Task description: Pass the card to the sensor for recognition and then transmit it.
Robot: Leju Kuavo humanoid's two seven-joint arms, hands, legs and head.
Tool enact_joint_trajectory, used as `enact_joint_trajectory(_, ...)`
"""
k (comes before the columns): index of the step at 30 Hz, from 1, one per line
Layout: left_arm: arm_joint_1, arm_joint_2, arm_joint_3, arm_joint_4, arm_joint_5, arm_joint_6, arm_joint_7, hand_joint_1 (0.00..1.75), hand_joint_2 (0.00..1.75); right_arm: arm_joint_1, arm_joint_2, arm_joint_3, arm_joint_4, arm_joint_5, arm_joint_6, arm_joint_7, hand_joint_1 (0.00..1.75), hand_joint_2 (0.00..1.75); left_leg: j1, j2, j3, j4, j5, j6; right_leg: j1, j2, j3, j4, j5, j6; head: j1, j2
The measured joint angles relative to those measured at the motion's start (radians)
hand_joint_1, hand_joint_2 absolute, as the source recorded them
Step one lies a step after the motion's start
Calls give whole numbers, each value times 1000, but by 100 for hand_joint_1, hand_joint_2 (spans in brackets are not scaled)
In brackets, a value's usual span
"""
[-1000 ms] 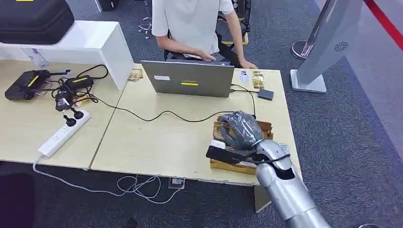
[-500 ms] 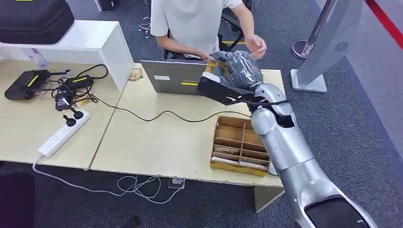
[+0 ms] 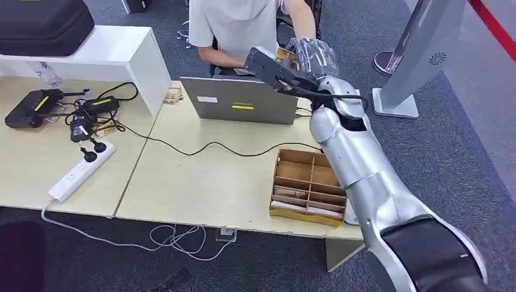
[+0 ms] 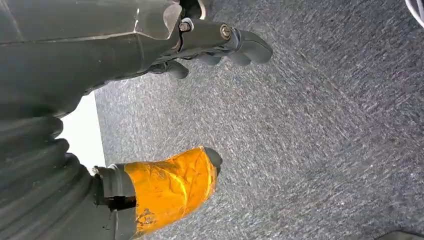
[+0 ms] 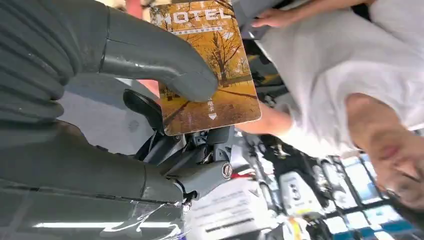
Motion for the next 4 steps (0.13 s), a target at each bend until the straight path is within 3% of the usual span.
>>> enact_joint_trajectory(2, -2, 0, -3, 0, 0, -1, 0, 0, 175, -2, 2, -11, 21, 3, 0, 15, 175, 175, 0, 0, 0, 0, 0, 0, 0, 0, 0, 0, 0, 0, 0, 0)
enact_joint_trajectory(3, -2, -2, -4, 0, 0, -1, 0, 0, 175, -3, 3, -15, 31, 3, 0, 18, 0, 175, 0, 0, 0, 0, 0, 0, 0, 0, 0, 0, 0, 0, 0, 0)
enact_joint_trajectory(4, -2, -3, -5, 0, 0, -2, 0, 0, 175, -3, 3, -16, 37, 4, 0, 20, 0, 175, 0, 0, 0, 0, 0, 0, 0, 0, 0, 0, 0, 0, 0, 0)
